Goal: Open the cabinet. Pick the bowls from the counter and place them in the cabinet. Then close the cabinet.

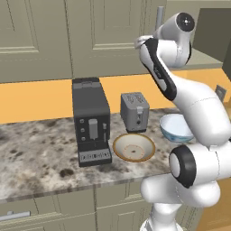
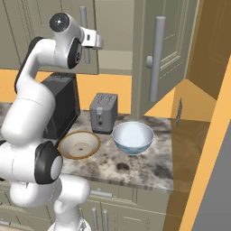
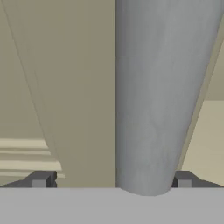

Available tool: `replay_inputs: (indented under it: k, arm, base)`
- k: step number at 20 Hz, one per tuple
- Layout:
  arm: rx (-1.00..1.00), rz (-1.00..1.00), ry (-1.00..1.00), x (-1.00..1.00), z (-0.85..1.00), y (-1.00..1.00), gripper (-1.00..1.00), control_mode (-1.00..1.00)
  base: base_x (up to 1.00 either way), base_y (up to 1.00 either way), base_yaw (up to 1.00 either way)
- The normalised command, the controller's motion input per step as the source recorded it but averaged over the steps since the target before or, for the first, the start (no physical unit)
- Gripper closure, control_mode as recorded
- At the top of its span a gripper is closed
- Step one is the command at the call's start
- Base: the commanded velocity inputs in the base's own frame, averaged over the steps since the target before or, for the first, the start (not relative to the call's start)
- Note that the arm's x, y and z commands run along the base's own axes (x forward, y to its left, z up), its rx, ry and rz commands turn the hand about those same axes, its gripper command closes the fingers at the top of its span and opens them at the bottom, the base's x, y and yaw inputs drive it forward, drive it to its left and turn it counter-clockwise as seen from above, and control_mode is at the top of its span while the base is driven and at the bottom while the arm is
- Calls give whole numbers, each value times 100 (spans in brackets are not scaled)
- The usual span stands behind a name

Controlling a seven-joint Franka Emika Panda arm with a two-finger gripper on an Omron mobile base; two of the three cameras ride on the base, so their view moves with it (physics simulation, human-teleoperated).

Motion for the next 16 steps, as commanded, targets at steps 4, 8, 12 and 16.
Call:
replay_inputs:
  k: [4,8,12,16]
  arm:
    - [3,4,0,39,-23,1,100,-100]
    - [2,4,0,38,-31,7,100,-100]
    - [1,5,0,9,-15,6,100,-100]
    - [0,1,3,0,0,20,100,-100]
  base:
    - [0,0,0]
    - [0,0,0]
    - [0,0,0]
    - [0,0,0]
